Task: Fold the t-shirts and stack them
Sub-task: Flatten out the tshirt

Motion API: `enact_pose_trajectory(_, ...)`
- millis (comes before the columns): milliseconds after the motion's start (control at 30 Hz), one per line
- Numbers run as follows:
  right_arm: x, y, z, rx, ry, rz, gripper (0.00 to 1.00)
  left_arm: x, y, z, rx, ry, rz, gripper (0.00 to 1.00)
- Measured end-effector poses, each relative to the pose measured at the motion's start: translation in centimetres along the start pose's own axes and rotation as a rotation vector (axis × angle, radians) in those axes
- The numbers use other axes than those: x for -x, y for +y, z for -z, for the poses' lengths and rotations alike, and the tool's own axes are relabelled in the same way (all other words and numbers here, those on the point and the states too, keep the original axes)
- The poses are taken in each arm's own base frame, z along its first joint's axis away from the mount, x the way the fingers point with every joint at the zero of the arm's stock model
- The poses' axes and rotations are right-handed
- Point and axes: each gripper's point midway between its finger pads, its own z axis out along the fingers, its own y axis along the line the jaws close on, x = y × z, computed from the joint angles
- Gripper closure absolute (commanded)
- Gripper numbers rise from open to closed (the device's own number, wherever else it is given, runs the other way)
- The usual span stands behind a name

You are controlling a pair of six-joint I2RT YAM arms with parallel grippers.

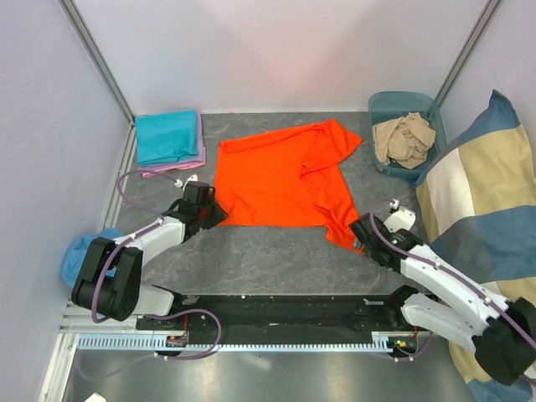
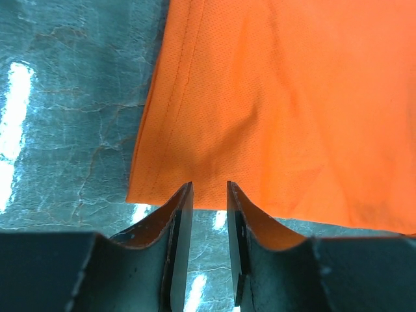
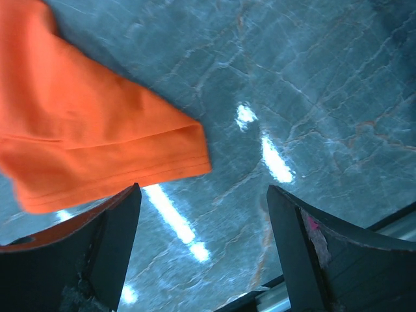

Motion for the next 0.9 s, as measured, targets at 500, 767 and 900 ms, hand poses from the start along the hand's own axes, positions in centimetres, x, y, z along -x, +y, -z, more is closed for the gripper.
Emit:
enact_pose_trajectory(500, -2.8, 0.1, -2.5, -0.122, 0.056, 0.148, 0.17, -0.7, -0.9, -0.3, -0.061, 0.020, 0.020, 0.67)
enact_pose_trajectory(767, -2.7, 0.9, -2.7, -0.122, 0.050, 0.156, 0.16, -0.8, -1.1, -0.3, -0.073, 0.029, 0.026, 0.67)
enact_pose_trajectory(900, -2.0, 1.7, -2.4, -0.100, 0.028, 0.137, 0.14, -0.8, -1.2, -0.3, -0.077, 0.028, 0.026, 0.67)
